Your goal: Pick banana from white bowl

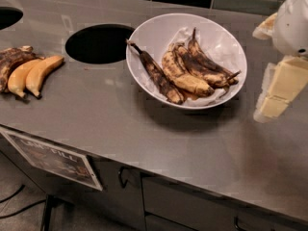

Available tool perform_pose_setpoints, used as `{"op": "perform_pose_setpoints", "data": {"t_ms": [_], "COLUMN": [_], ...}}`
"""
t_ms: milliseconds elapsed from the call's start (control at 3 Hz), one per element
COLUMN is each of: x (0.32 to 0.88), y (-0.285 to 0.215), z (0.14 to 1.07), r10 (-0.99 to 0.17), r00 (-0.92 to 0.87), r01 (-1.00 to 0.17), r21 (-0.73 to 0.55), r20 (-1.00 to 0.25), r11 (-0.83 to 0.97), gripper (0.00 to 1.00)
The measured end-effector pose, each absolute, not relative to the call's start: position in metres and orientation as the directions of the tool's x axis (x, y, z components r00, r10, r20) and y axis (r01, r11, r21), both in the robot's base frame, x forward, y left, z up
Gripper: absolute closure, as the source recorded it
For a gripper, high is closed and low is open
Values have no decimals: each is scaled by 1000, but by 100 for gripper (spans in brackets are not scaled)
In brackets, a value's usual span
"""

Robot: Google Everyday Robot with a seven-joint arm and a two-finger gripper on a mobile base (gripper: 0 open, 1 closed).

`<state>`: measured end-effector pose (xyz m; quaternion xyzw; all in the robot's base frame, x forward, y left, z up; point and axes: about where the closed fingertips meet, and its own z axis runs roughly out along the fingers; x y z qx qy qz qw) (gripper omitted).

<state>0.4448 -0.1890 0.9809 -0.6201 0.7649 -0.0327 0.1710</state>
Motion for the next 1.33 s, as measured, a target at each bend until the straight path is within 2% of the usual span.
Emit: {"op": "perform_pose_setpoints", "data": {"t_ms": [333, 1333], "x": [458, 481], "y": [-158, -130], "z": [990, 1006], "r10": [-963, -932], "r00": [-114, -143], "r01": [-944, -932], "r21": [-276, -272], "r20": [-243, -333], "r11": [181, 240], "gripper": [0, 0]}}
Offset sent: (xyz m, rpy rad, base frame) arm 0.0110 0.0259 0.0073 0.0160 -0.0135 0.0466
